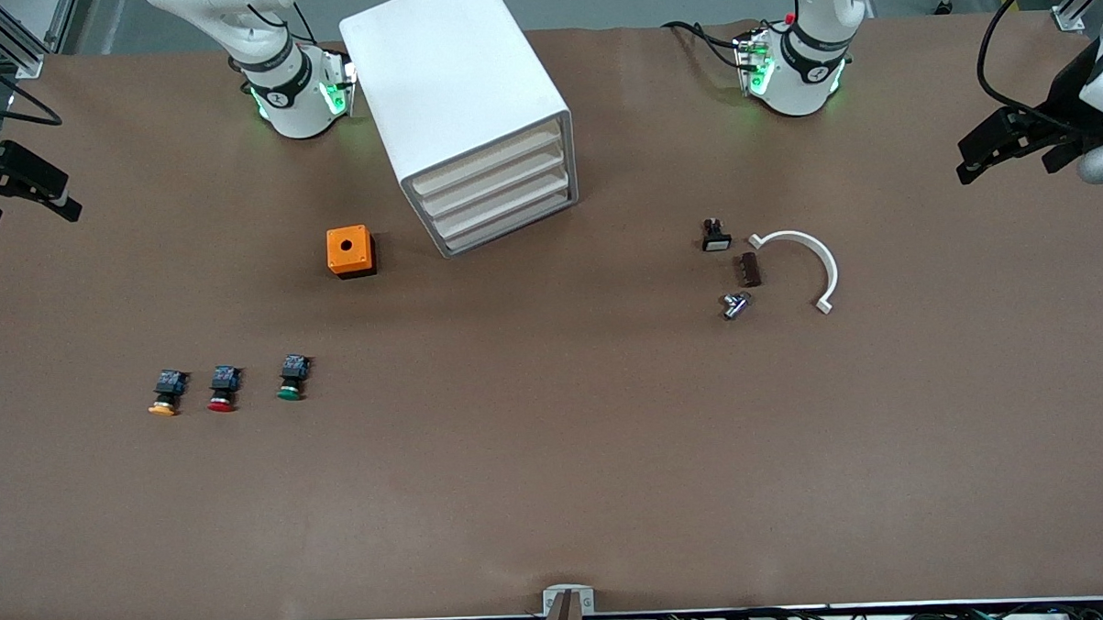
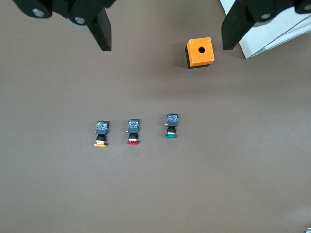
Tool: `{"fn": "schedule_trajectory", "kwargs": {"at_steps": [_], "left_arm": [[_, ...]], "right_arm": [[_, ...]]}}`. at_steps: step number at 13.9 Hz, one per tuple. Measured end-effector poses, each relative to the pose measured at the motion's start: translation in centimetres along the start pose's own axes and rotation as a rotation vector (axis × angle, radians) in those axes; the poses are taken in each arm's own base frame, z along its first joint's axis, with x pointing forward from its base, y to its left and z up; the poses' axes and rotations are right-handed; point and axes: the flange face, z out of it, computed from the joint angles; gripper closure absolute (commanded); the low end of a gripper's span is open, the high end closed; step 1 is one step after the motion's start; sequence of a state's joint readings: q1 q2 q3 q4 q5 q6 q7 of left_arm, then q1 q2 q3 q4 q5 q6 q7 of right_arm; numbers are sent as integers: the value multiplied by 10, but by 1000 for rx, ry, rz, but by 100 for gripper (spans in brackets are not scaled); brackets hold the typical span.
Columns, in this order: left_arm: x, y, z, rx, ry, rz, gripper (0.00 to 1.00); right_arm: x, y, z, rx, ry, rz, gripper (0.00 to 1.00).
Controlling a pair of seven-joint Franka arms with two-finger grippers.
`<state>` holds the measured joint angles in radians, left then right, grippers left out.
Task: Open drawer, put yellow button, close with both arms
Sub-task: 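Move the left gripper from rest toward the white cabinet, then reach the left gripper to the drawer while the right gripper reaches the yellow button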
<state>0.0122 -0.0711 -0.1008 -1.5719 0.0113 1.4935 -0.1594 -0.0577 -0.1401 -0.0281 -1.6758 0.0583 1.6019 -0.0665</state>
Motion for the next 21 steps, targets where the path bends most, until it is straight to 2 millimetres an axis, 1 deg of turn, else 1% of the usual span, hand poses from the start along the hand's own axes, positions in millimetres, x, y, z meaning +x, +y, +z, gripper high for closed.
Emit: {"fn": "schedule_trajectory", "kwargs": {"at_steps": [8, 10, 11, 12, 14, 17, 19, 21], "left_arm": [[0, 0, 0, 0, 0, 0, 0], [2, 1, 5, 1, -12, 1, 0], [4, 3, 11, 3, -25, 5, 0], [9, 8, 21, 4, -40, 14, 0], [20, 24, 47, 5, -59, 22, 0], [34, 48, 102, 6, -82, -35, 0], [38, 73, 131, 2, -109, -121, 0], [41, 104, 155, -37, -152, -246, 0]], "right_arm": [[0, 0, 0, 0, 0, 0, 0], [0, 0, 0, 0, 0, 0, 0], [0, 0, 0, 0, 1, 0, 0], [0, 0, -1, 0, 3, 0, 0], [0, 0, -3, -1, 10, 0, 0], [1, 1, -8, -1, 23, 2, 0], [3, 3, -7, -1, 23, 4, 0], [9, 3, 4, -2, 9, 4, 0]]}}
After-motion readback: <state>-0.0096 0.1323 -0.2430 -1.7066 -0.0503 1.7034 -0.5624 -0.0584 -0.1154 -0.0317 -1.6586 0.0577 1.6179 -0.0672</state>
